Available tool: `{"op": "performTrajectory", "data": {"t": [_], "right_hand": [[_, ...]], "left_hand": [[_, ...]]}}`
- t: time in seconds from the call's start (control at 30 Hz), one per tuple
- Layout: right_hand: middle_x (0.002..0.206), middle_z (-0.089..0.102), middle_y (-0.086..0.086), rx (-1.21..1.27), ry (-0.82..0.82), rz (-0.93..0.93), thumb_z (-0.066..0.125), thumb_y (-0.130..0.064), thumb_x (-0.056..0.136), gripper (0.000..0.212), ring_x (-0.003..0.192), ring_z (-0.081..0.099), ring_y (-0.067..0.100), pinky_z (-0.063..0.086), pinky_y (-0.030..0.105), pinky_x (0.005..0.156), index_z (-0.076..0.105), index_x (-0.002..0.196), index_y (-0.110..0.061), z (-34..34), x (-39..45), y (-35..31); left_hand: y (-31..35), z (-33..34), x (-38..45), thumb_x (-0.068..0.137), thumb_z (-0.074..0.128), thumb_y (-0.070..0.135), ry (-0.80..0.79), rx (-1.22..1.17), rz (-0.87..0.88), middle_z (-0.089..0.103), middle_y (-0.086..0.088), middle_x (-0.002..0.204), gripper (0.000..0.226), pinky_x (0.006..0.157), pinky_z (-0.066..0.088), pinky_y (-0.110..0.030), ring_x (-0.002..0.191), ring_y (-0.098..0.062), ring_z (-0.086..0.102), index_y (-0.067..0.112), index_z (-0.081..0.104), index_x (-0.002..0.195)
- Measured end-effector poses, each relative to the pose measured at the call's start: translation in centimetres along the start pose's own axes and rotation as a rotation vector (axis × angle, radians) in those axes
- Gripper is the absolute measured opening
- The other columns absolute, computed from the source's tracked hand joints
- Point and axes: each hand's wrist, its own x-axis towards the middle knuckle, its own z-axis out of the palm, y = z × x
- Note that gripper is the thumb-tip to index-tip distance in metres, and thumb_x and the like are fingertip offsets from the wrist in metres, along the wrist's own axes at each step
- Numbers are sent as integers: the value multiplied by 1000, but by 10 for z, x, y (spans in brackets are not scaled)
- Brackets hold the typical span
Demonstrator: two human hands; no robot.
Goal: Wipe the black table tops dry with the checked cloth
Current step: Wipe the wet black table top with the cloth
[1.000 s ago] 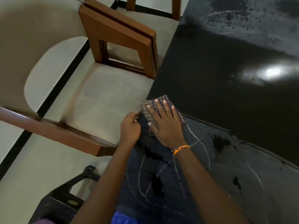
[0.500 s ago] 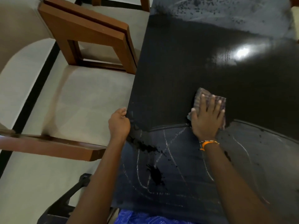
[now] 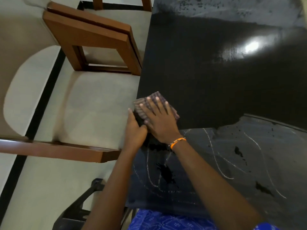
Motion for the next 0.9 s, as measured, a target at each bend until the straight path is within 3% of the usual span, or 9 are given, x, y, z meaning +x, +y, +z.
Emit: {"op": "performTrajectory", "data": {"t": [0.1, 0.23, 0.33, 0.47, 0.57, 0.73, 0.83, 0.9], "right_hand": [[160, 8, 3, 13, 24, 200, 36, -38, 95, 60, 147, 3, 28, 2, 48, 117, 13, 149, -28, -7, -27, 61], [159, 9, 4, 24, 56, 497, 31, -41, 94, 58, 147, 6, 30, 6, 52, 116, 15, 148, -28, -23, -90, 155], [159, 10, 5, 85, 85, 710, 29, -43, 91, 60, 147, 5, 33, 6, 54, 117, 17, 148, -27, -34, -131, 199], [160, 6, 10, 93, 104, 873, 40, -35, 97, 59, 146, 1, 35, 4, 57, 117, 14, 149, -27, -34, -128, 193], [159, 3, 11, 80, 103, 819, 37, -38, 97, 59, 146, 0, 35, 2, 56, 117, 11, 149, -29, -31, -97, 156], [160, 2, 7, 88, 17, 398, 32, -41, 97, 57, 147, -3, 32, -3, 53, 117, 10, 149, -31, -16, -59, 80], [160, 6, 3, 71, 11, 238, 26, -42, 98, 53, 148, -2, 26, -1, 49, 119, 13, 148, -33, -14, -66, 90], [160, 7, 0, 55, 22, 241, 27, -41, 97, 54, 148, 0, 23, 1, 47, 119, 13, 148, -34, -16, -83, 117]], "left_hand": [[0, 18, -3, 82, 54, 6, 42, 241, 71, 25, -14, 151, 76, 115, 26, -45, 140, -27, 23, 8, 14, 146], [2, 37, -11, 90, 54, 18, 77, 464, 120, 5, -10, 158, 79, 118, 2, -35, 146, -24, -2, 7, 2, 148], [6, 53, -17, 91, 54, 22, -9, 579, 249, 5, -8, 158, 77, 115, -3, -33, 146, -23, -5, 8, 4, 148], [9, 74, -24, 89, 57, 27, -151, 729, 353, 5, -7, 158, 78, 117, -3, -39, 146, -25, -8, 11, 8, 148], [11, 87, -31, 87, 61, 29, -203, 744, 350, 2, -7, 159, 85, 117, -3, -39, 145, -25, -11, 11, 4, 148], [10, 104, -43, 84, 63, 24, -172, 740, 354, 4, -10, 158, 90, 117, 0, -40, 145, -27, -9, 5, 2, 147], [12, 120, -52, 84, 63, 25, -146, 757, 370, 5, -13, 158, 89, 117, -2, -39, 145, -29, -8, 3, 3, 147], [13, 133, -58, 84, 64, 28, -180, 833, 425, 4, -11, 158, 91, 117, -3, -39, 145, -28, -10, 5, 3, 147]]}}
